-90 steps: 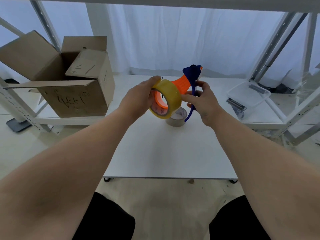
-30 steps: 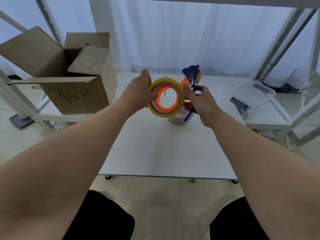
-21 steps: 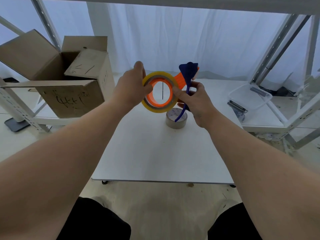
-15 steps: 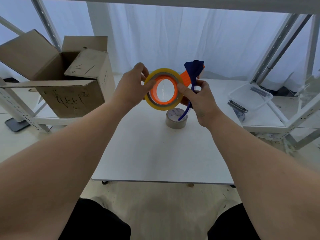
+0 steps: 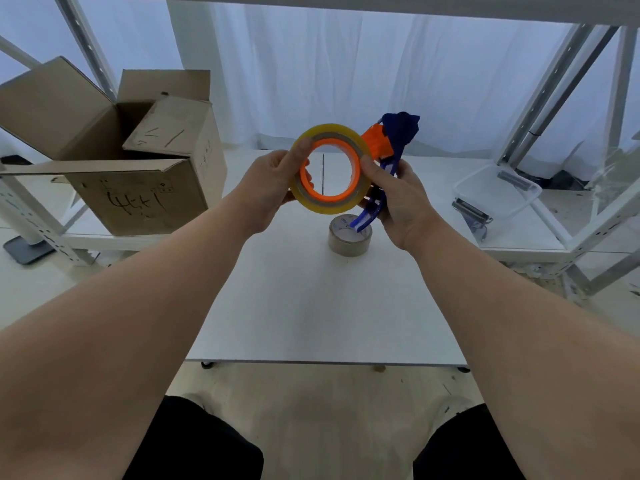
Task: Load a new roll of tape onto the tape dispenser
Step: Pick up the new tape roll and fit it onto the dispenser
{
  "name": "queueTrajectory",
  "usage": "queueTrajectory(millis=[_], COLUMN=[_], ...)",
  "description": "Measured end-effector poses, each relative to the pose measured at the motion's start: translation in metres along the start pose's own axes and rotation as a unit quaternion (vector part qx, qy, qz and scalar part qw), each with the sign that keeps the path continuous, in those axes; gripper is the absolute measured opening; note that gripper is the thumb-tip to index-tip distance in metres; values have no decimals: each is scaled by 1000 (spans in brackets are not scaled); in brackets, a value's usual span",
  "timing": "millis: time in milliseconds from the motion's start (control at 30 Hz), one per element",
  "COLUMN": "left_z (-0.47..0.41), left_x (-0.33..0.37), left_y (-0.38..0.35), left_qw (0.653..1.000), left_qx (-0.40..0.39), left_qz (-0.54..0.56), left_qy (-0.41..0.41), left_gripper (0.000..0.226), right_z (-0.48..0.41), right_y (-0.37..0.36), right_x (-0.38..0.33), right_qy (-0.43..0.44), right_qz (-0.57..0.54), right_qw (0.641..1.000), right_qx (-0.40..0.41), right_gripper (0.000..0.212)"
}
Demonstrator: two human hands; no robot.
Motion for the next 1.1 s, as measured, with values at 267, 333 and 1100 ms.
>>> queueTrajectory(millis=[267, 333, 1100], left_z=[4, 5, 2], left_x=[-5, -4, -7], left_y=[3, 2, -8], left_qw=[995, 995, 994], left_qx=[-54, -62, 2], left_qz=[-78, -76, -78], left_qy=[4, 26, 73], left_gripper=[34, 41, 34], right_z=[5, 8, 14], right_y=[7, 7, -12], right_x=[-7, -9, -6], right_qy=[85, 117, 53], right_qz=[131, 193, 222], right_qw=[987, 974, 973], right_qx=[35, 27, -33], right_gripper=[50, 56, 44])
Point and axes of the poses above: each hand's wrist, its own z-axis away from the middle knuckle, its own y-axis out of the back of the hand, x = y × z, the point moved 3 cm from there along -z, towards the middle knuckle, and after that the axes turned 13 degrees about z, right-handed, at the moved point
